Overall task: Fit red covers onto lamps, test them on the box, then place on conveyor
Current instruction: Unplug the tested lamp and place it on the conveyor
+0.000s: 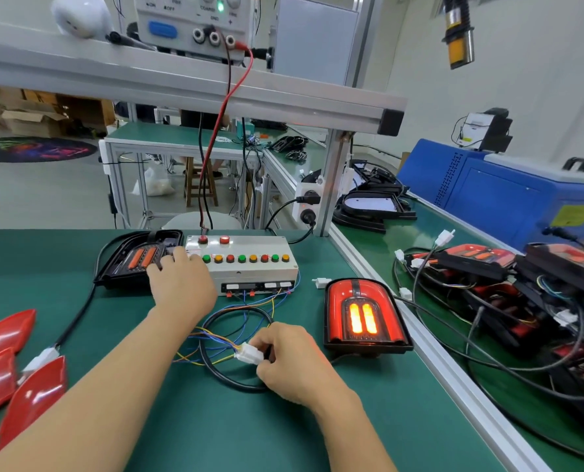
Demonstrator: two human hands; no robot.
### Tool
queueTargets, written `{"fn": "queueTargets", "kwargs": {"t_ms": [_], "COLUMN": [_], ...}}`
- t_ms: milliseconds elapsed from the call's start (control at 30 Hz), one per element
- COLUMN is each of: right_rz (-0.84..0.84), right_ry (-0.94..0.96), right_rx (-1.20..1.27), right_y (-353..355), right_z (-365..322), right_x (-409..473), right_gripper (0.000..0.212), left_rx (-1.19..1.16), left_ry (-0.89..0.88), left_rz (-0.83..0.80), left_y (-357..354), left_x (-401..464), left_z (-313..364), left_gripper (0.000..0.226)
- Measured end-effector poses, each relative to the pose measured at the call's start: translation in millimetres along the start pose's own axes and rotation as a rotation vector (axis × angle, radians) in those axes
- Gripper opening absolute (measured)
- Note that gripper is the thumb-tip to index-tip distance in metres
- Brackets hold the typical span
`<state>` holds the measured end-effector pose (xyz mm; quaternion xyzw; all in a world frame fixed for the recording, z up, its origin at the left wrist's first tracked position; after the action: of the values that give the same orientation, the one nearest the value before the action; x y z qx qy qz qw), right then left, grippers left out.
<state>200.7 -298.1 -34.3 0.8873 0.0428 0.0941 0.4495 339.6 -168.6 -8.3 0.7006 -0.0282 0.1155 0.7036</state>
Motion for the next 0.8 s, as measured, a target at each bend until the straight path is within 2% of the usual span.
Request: {"fn": "queueTargets", "kwargs": {"t_ms": [133,267,333,400,467,533,600,700,767,800], "right_rz": [-0.042,-0.038,-0.003,0.15,0.446,0.719,0.808,0.662,0.579,0.577], "right_ry": [0.017,0.042,0.065,0.11,0.108,-0.006,-0.243,-0.558,-0.666,-0.696], "right_rx": [-0.131,-0.223,-0.25,-0.253,-0.231,-0.245,-0.272,-0.214,-0.014,0.161], "right_y": [2.4,6.8,12.0,26.3,54.4,82.8,102.5,107.8,100.8,96.0], "right_z": [-3.5,-4.5,-4.3,-3.9,-1.0,18.1,46.0,86.1,104.4,110.5], "right_x": [-1.5,-3.8,-8.7,-18.7,-35.3,-55.0,-69.6,-79.8,-78.4,-75.9], "right_gripper": [0.024,0.024,0.044,0.056,0.054,0.045,0.042,0.059,0.06,0.057], "left_rx": [-0.083,-0.166,-0.153,-0.125,-0.122,-0.134,-0.142,-0.151,-0.139,-0.131], "left_ry": [0.004,-0.178,-0.223,-0.22,-0.205,-0.191,-0.183,-0.186,-0.197,-0.202], "left_rz": [0.059,0.148,0.102,0.041,0.015,0.007,-0.005,-0.036,-0.063,-0.076], "left_y": [7.3,16.4,10.7,3.0,-0.4,-1.2,-1.1,-2.5,-5.1,-6.5], "left_x": [-11.0,-37.5,-49.1,-51.9,-49.6,-46.9,-45.1,-43.2,-43.7,-44.2], "left_z": [2.4,26.4,37.9,40.8,37.9,34.3,32.6,33.0,34.3,35.0], "left_gripper": [0.05,0.056,0.055,0.054,0.054,0.055,0.058,0.065,0.069,0.07]}}
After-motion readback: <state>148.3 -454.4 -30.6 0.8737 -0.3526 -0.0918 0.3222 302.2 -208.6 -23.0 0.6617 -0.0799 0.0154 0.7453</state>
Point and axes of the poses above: each hand's wrist, its own x-axis towards the middle knuckle, its own y-axis out of the back of the hand, z = x × y, the point moved 5 cm from there along x, towards the middle knuckle, and after that the axes turned 12 degrees about y, right-handed, at the moved point
